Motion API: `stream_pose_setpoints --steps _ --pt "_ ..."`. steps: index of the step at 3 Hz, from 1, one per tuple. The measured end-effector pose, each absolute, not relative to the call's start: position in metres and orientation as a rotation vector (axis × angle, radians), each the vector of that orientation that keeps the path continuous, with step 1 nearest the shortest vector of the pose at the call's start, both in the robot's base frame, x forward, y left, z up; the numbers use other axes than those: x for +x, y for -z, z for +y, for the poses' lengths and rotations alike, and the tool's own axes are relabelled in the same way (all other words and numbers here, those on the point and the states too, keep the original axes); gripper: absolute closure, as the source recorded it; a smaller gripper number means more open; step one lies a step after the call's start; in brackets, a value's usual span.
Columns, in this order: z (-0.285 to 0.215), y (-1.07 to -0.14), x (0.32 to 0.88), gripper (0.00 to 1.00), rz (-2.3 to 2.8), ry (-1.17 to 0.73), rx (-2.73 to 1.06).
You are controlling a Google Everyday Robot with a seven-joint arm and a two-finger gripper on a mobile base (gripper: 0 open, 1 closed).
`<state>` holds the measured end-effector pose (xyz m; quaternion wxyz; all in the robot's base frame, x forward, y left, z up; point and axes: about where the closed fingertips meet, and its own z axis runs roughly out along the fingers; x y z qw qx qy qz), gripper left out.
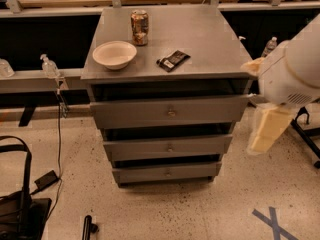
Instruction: Open top drawer
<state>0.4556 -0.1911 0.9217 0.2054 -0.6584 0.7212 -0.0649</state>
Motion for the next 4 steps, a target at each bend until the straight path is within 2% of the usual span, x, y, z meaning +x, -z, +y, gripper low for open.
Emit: stream_pose_setpoints --steps 2,4 --pt "-0.184 -0.894 0.468 0.00 1.940 0.222 -1.869" --pt "-0.202 -0.807 0.502 0.00 1.927 0.272 -1.919"
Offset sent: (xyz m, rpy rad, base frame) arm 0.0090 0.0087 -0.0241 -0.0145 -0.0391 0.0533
